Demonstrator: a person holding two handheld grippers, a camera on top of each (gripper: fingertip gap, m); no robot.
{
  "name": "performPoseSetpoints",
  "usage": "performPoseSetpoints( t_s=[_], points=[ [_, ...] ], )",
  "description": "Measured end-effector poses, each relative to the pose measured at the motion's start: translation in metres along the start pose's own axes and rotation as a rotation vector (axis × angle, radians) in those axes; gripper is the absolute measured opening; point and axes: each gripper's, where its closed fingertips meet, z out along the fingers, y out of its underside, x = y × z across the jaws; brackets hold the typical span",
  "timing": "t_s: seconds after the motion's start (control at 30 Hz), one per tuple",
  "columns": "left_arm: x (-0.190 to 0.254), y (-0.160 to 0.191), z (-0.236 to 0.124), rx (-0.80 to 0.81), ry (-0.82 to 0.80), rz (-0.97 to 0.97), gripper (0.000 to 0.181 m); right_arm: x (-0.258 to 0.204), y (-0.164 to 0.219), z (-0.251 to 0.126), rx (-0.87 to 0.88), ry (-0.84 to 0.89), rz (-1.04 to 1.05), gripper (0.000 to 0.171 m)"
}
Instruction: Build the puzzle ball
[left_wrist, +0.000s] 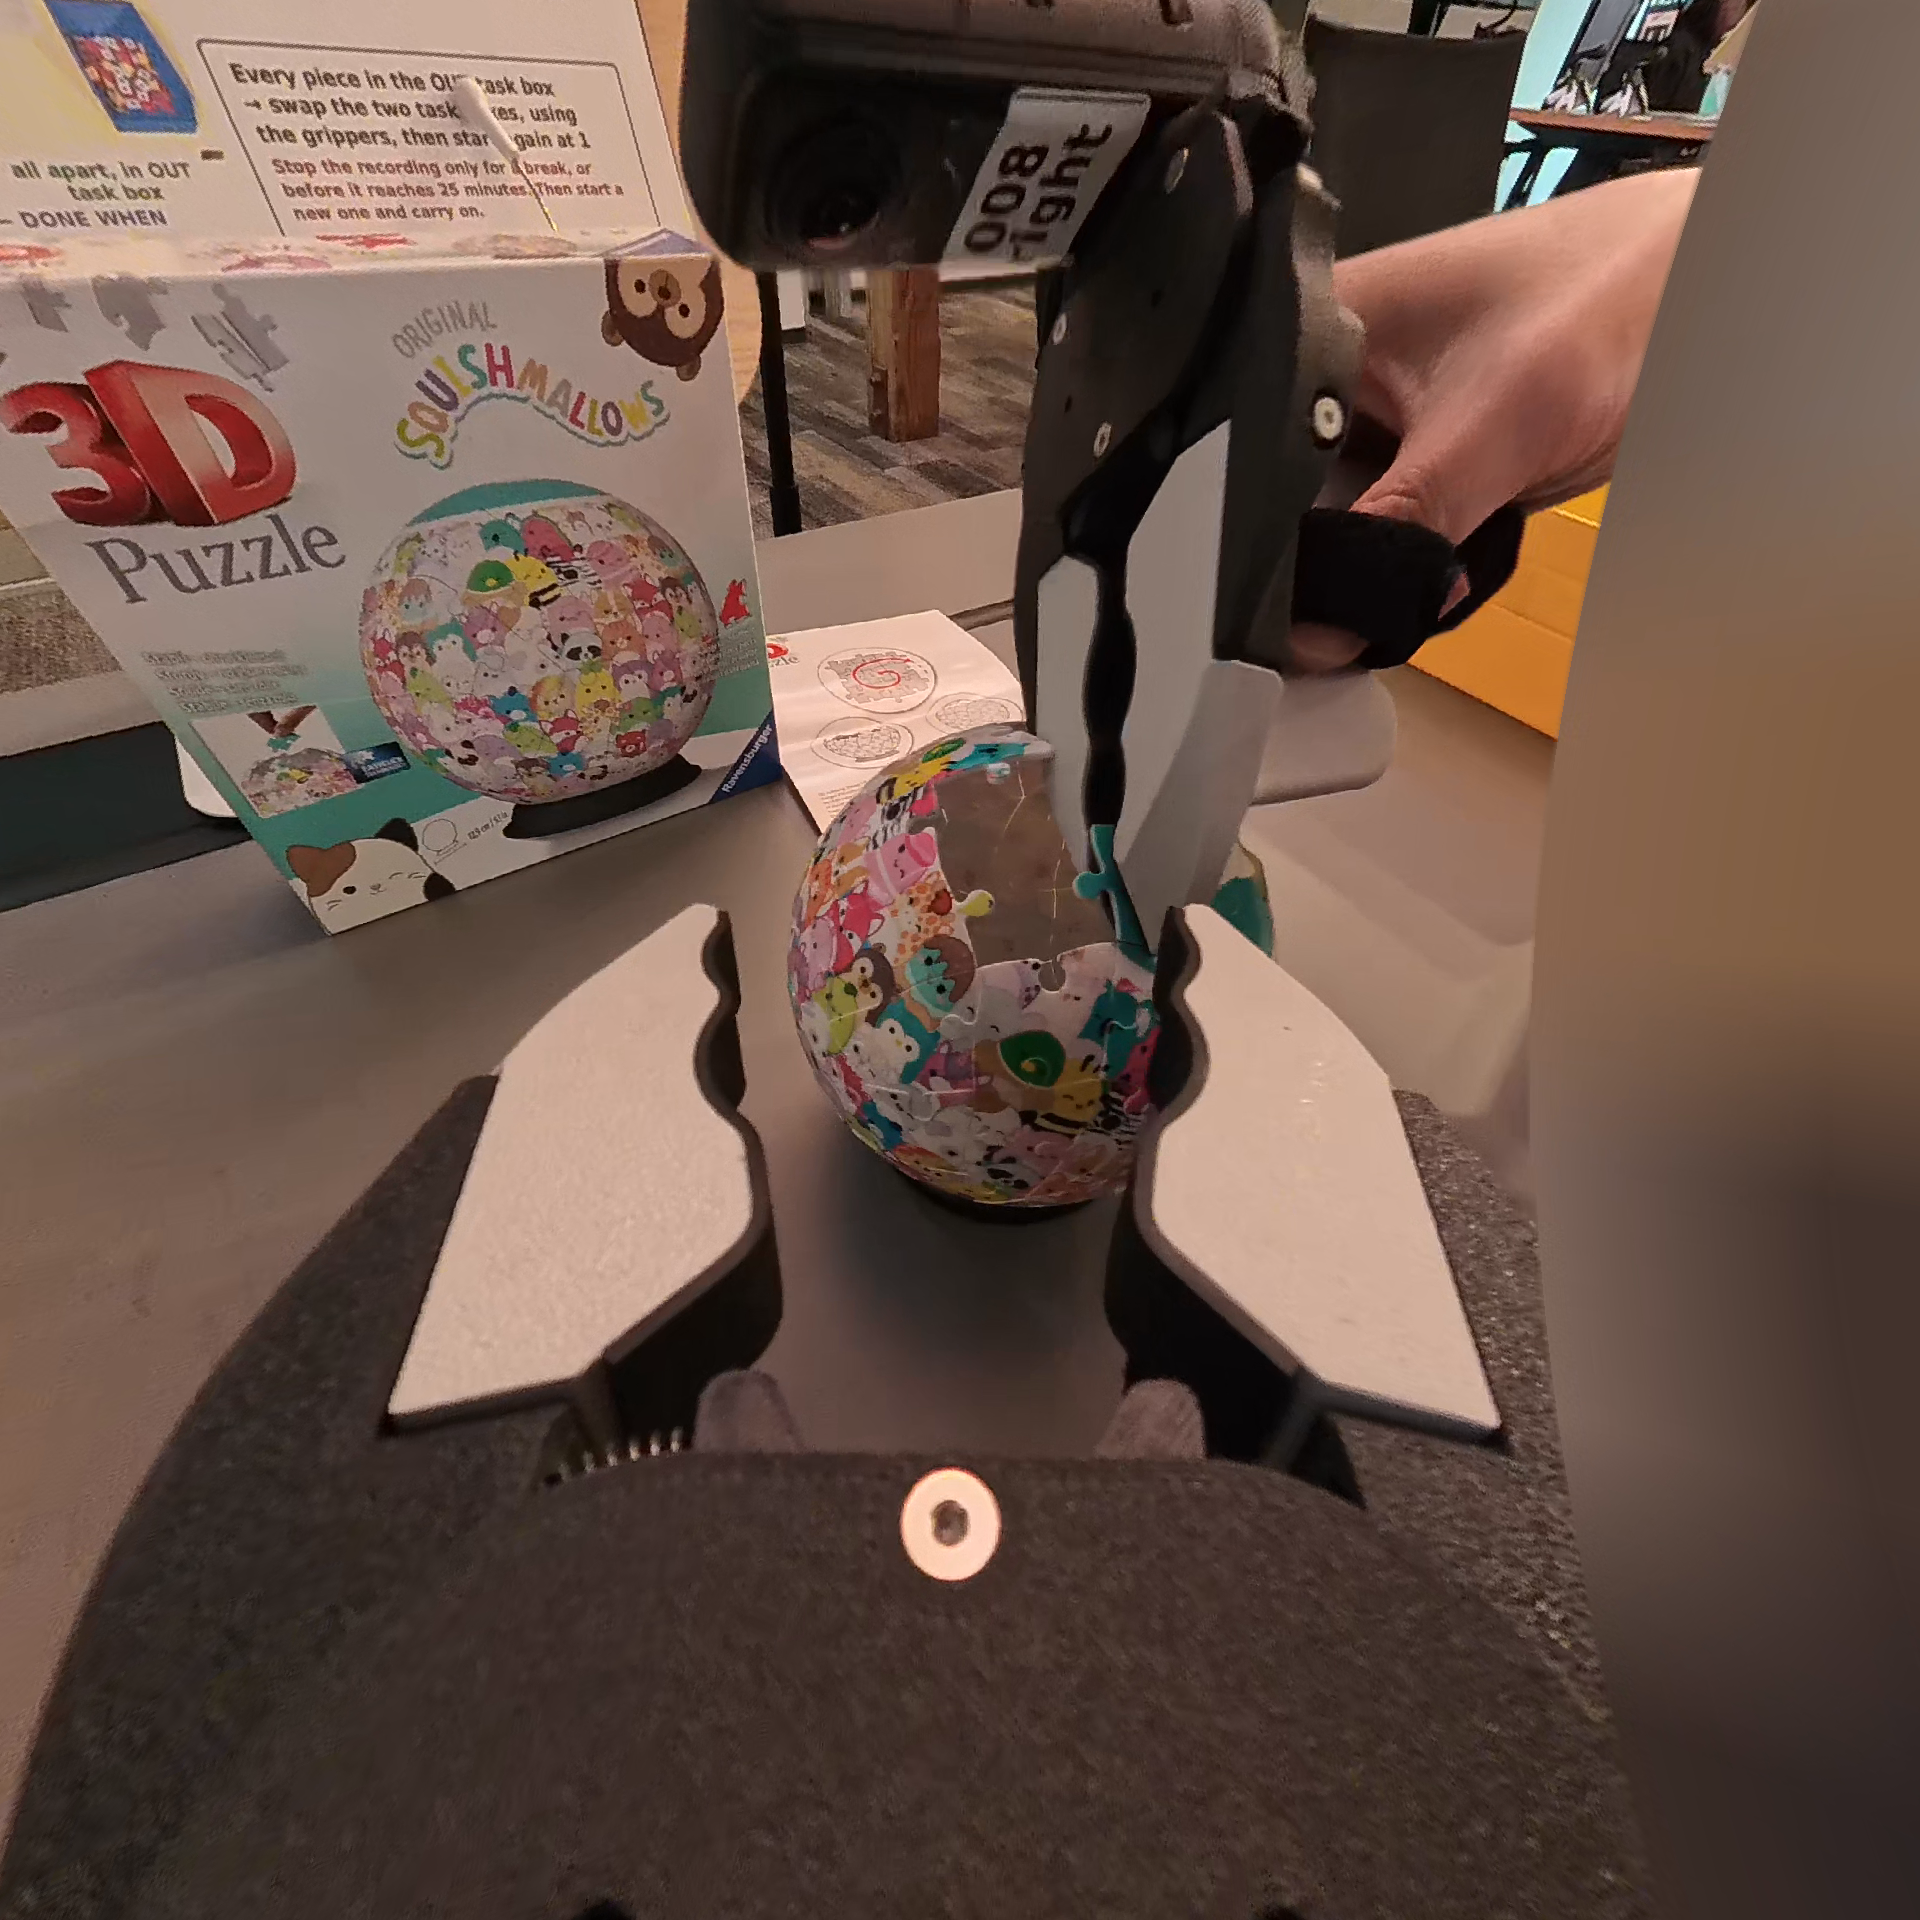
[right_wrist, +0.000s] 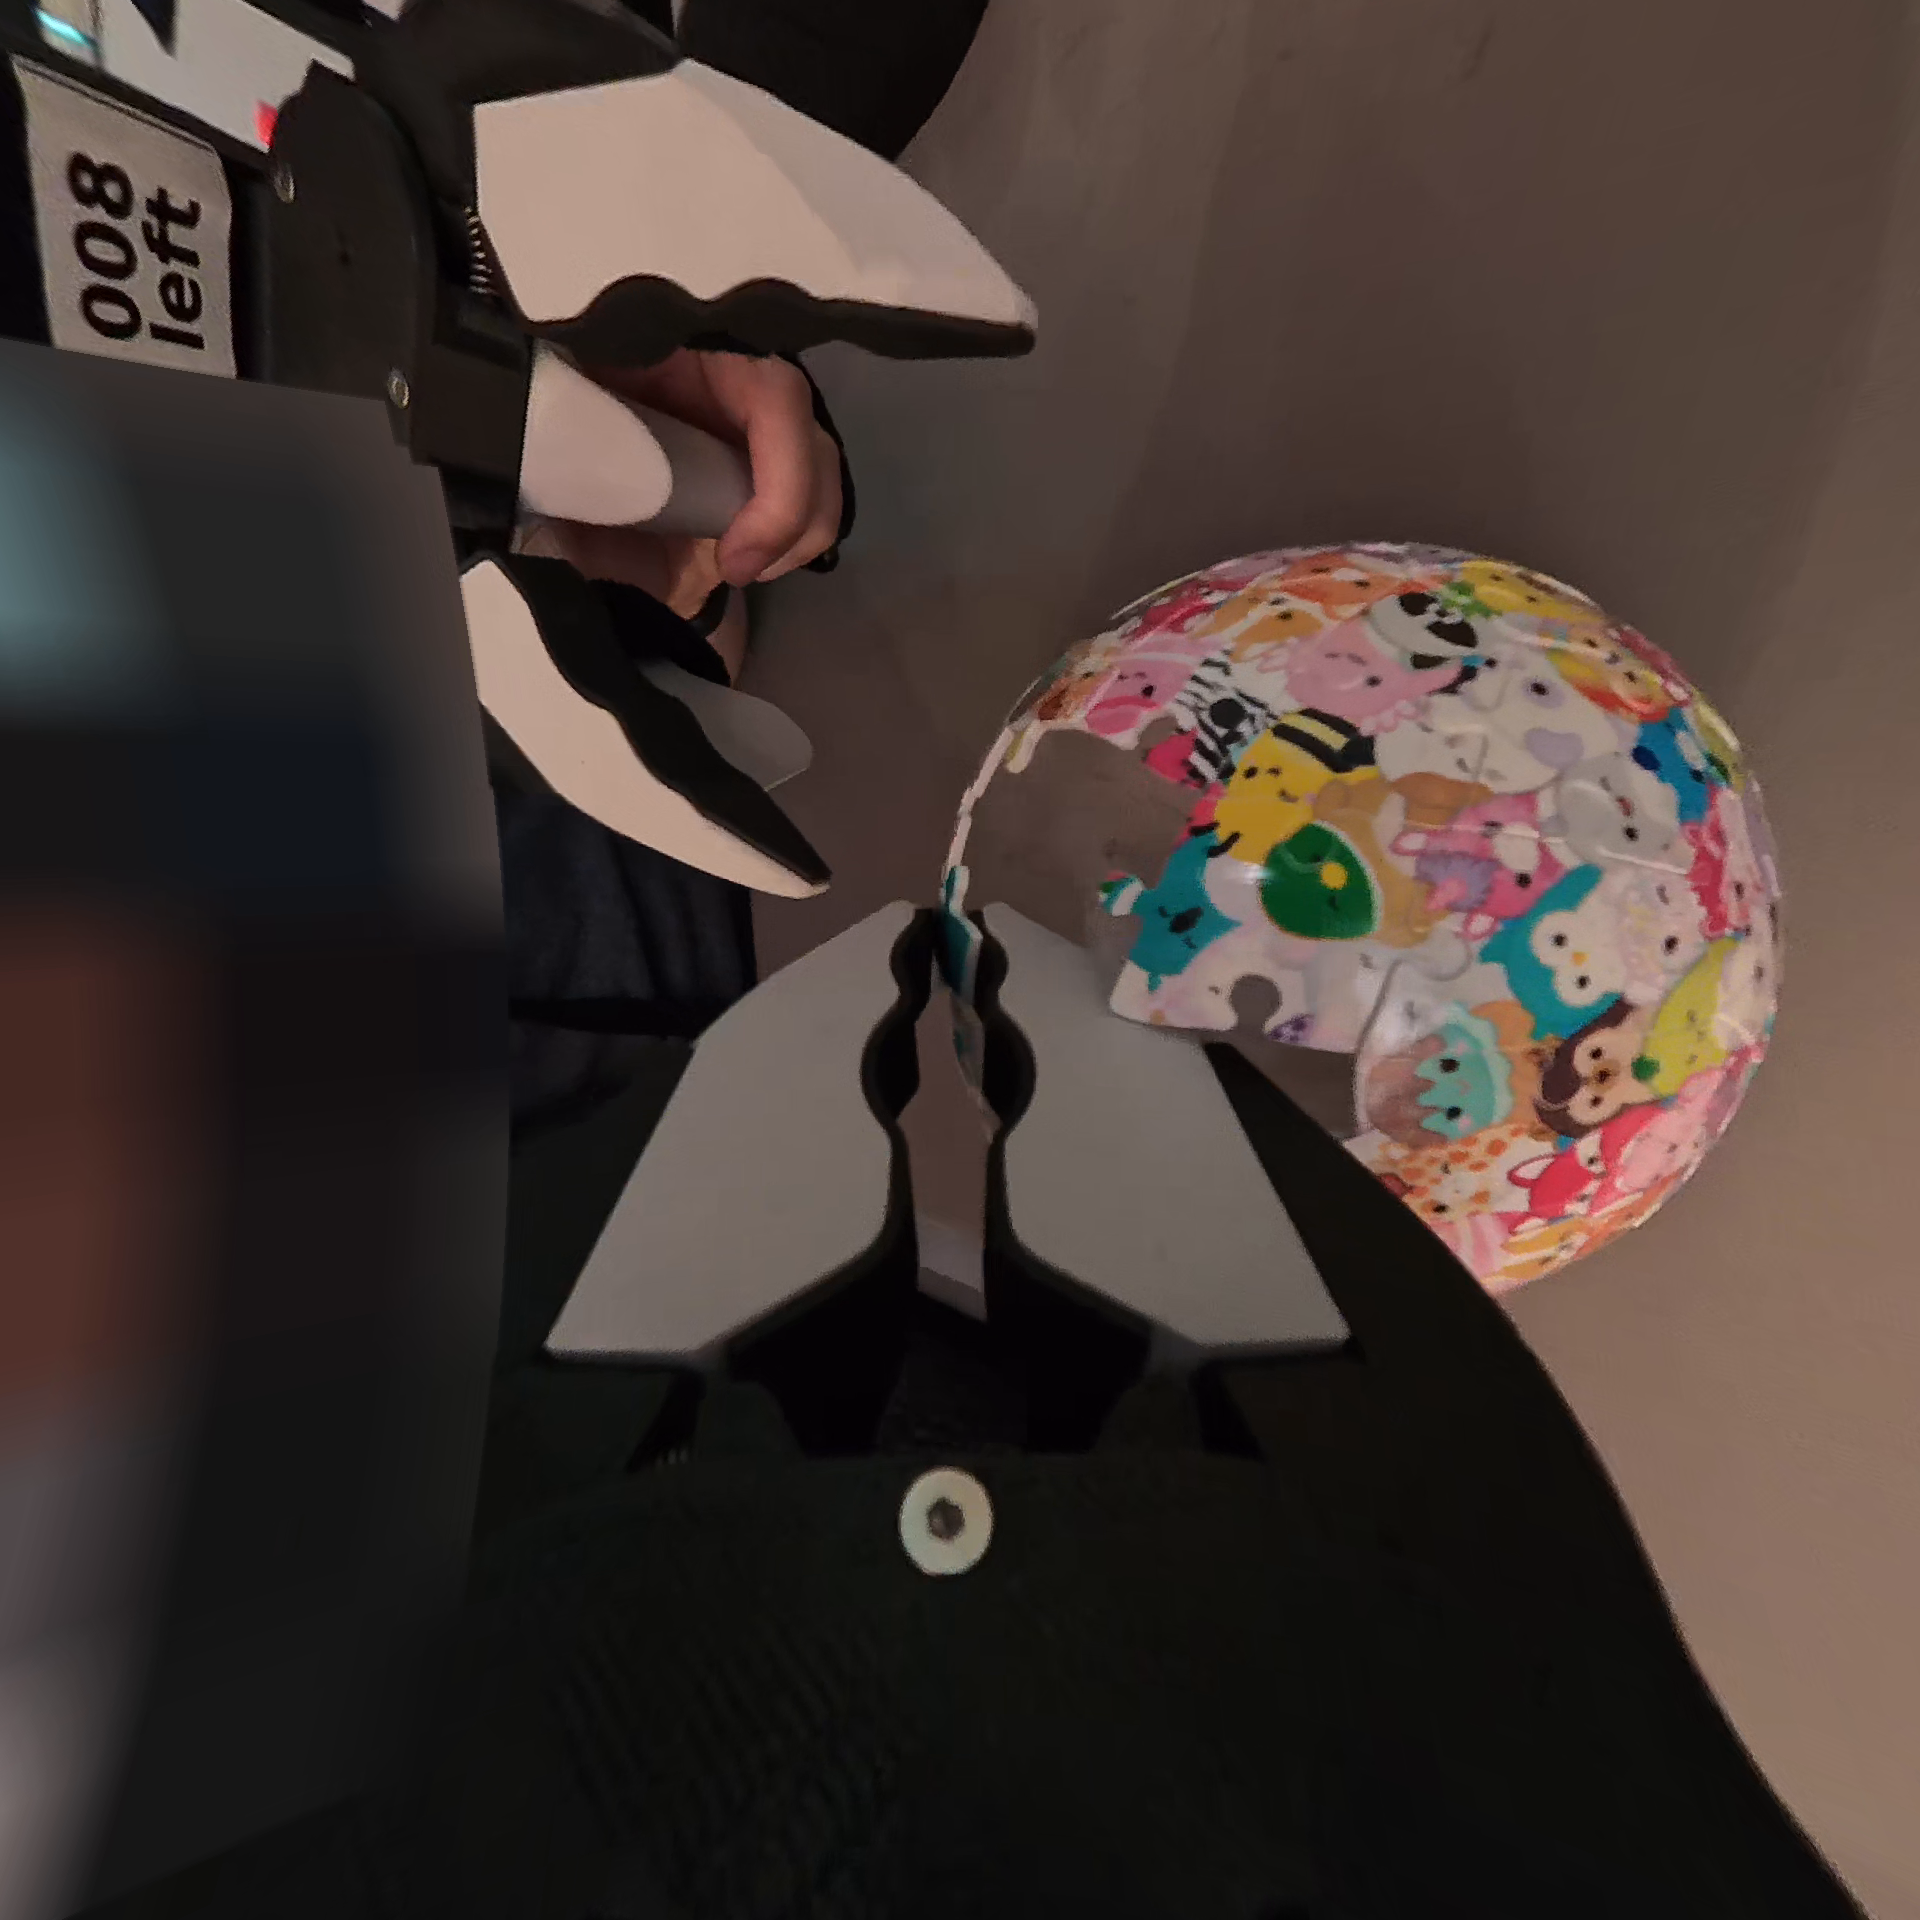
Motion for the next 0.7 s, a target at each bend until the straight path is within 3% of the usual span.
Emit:
performPoseSetpoints(
  t_s=[0.13, 0.5, 0.63, 0.7],
  points=[
    [0.001, -0.001, -0.001, 0.005, 0.006, -0.002, 0.077, -0.002, 0.000, -0.003, 0.007, 0.039, -0.077, 0.018],
    [0.005, -0.005, -0.004, 0.031, 0.016, 0.011, 0.076, -0.009, -0.004, -0.031, 0.132, 0.132, -0.156, 0.023],
    [-0.002, -0.006, -0.007, 0.044, 0.000, 0.003, 0.075, -0.027, 0.001, -0.049, 0.292, 0.234, -0.387, 0.020],
    [-0.007, -0.007, -0.009, 0.046, -0.007, -0.007, 0.075, -0.032, 0.010, -0.054, 0.402, 0.333, -0.558, 0.004]
  ],
)
